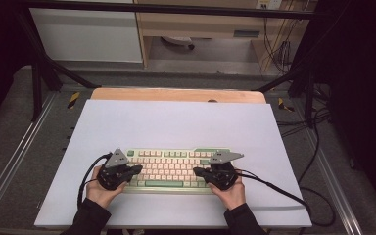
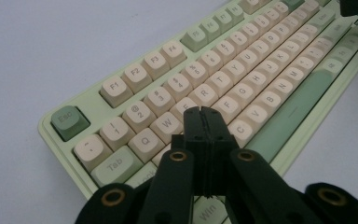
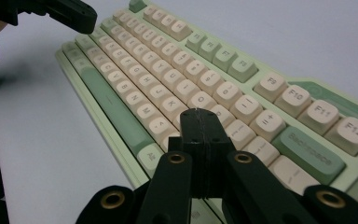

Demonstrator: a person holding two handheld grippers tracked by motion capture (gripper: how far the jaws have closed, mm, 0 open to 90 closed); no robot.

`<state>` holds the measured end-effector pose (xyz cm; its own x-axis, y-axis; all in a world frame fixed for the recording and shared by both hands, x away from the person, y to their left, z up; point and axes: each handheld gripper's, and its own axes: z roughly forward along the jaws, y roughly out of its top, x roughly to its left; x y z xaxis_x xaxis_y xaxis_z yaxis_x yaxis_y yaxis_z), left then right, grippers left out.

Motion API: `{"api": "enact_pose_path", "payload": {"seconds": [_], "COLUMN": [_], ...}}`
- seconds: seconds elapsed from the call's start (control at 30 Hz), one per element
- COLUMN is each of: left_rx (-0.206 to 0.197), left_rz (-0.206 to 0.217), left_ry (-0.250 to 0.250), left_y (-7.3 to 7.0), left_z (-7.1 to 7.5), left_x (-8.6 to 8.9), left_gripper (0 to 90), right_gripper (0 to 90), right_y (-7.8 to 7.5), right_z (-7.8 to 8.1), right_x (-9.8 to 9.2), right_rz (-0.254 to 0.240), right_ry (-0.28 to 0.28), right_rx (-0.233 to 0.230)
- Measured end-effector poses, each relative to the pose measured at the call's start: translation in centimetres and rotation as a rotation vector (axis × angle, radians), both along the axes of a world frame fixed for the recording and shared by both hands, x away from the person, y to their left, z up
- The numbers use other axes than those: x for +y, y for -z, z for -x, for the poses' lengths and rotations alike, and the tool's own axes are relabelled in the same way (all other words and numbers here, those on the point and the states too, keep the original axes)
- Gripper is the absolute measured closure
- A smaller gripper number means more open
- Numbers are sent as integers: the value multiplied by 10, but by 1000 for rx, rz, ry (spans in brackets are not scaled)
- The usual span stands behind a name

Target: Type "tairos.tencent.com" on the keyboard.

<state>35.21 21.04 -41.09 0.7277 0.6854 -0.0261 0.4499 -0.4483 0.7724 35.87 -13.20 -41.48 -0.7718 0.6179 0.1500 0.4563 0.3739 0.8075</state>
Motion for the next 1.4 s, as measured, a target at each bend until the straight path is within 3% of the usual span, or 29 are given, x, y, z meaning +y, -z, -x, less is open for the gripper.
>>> {"api": "enact_pose_path", "payload": {"seconds": [0.73, 1.4], "left_rx": [17, 16], "left_rz": [23, 20], "left_ry": [-4, -8], "left_y": [6, 7], "left_z": [3, 2], "left_x": [9, 9], "left_gripper": [899, 899], "right_gripper": [900, 900], "right_y": [10, 23], "right_z": [-6, -6], "right_x": [63, 75], "right_rz": [-9, 22], "right_ry": [-67, -82], "right_rx": [23, 45]}}
